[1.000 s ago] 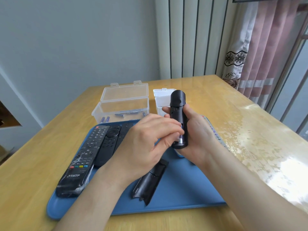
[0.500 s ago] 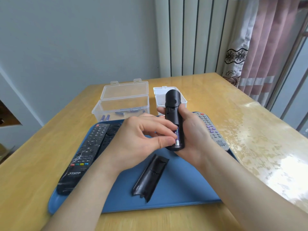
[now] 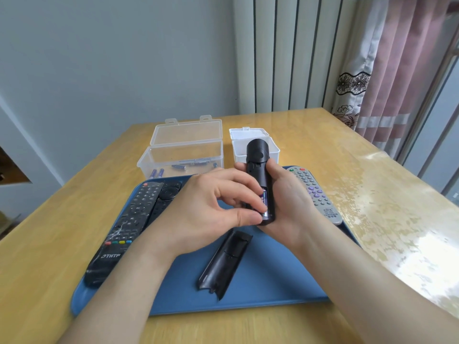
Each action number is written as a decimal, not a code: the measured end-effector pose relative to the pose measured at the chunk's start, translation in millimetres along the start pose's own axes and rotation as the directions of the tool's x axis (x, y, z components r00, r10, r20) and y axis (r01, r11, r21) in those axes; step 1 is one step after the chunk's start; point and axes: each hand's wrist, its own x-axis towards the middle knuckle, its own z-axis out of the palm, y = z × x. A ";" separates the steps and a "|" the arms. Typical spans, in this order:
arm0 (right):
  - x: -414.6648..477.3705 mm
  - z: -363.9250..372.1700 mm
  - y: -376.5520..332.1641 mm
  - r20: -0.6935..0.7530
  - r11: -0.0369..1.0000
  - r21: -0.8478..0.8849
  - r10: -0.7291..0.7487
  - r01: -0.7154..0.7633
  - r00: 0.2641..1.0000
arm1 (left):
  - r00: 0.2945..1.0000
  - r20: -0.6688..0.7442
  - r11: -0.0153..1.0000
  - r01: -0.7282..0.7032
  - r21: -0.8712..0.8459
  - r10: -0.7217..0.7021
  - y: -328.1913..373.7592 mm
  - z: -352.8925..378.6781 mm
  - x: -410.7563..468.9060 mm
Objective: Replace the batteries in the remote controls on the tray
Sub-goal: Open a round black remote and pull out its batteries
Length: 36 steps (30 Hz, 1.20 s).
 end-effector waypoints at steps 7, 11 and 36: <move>0.2 1.7 2.6 -0.024 0.999 0.030 -0.011 0.011 1.000 | 0.987 -0.156 0.992 -0.054 -0.117 0.035 -1.3 9.4 1.0; -1.4 3.9 5.3 0.023 1.000 0.020 -0.014 0.014 1.000 | 0.917 -0.327 0.775 -0.033 -0.631 -0.227 4.8 17.6 5.6; 4.8 -2.6 3.7 -0.066 0.987 -0.053 -0.158 0.155 0.985 | 0.907 -0.305 0.879 -0.125 0.461 0.289 -0.5 28.2 -3.1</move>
